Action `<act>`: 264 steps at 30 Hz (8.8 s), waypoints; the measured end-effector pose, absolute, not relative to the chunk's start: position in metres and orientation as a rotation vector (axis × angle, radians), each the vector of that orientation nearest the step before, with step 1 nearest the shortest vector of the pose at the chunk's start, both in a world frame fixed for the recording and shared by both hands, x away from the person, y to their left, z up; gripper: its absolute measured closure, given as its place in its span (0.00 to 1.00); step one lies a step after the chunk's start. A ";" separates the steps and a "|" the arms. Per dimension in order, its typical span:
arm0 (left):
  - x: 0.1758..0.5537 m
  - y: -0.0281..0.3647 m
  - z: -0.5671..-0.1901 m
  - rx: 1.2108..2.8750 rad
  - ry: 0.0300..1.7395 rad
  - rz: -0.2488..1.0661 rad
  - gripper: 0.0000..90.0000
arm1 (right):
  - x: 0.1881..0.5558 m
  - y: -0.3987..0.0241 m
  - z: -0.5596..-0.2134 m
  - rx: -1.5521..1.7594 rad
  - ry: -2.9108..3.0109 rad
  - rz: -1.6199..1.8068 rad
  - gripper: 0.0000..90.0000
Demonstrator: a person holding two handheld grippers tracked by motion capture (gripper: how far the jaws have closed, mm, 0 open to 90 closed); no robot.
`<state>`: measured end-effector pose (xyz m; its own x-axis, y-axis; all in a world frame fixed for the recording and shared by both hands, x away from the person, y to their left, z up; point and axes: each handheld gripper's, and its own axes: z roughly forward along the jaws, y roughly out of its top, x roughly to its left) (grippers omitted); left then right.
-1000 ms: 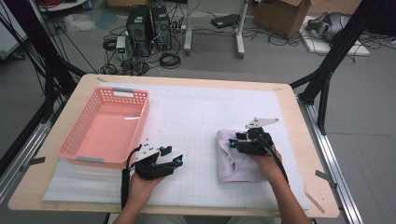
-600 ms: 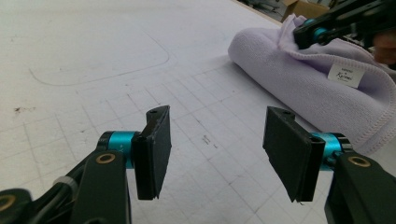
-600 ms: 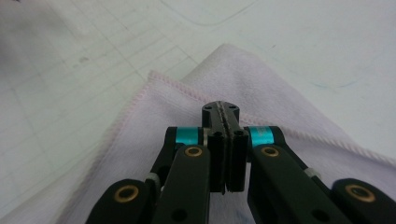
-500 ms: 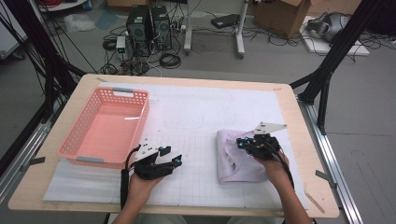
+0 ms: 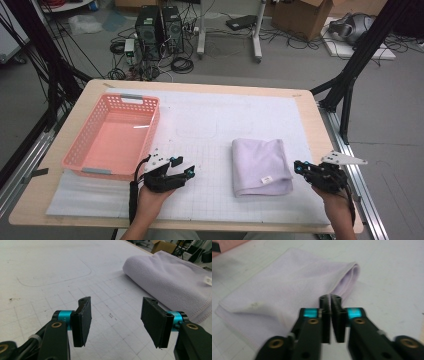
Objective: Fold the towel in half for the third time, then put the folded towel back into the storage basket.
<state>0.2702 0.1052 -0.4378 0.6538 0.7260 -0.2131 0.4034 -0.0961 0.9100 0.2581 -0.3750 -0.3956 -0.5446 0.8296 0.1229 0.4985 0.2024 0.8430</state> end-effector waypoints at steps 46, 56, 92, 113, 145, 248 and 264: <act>0.271 0.107 -0.438 1.713 0.918 0.348 0.42 | 0.364 -0.229 -0.428 1.077 2.438 1.153 0.50; 0.271 0.108 -0.437 1.700 0.922 0.351 0.42 | 0.337 -0.293 -0.418 1.098 2.337 1.020 0.61; 0.272 0.102 -0.436 1.695 0.763 0.374 0.31 | 0.251 -0.376 -0.417 1.177 2.075 1.210 0.26; 0.271 0.104 -0.438 1.674 0.804 0.359 0.24 | 0.255 -0.378 -0.417 1.195 2.030 1.235 0.21; 0.306 0.007 -0.443 1.796 0.819 0.149 0.27 | 0.252 -0.390 -0.421 1.259 2.013 1.198 0.22; 0.294 0.063 -0.359 1.667 0.384 0.278 0.81 | 0.256 -0.377 -0.420 1.233 2.044 1.232 0.22; 0.299 0.104 -0.326 1.644 0.358 0.337 0.81 | 0.257 -0.374 -0.417 1.219 2.043 1.236 0.22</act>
<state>0.2992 0.1036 -0.3260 0.9062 0.4227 0.0089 0.0347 -0.0952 0.9949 0.2573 -0.3739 -0.4175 -0.5041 0.8616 0.0589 0.4519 0.2051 0.8682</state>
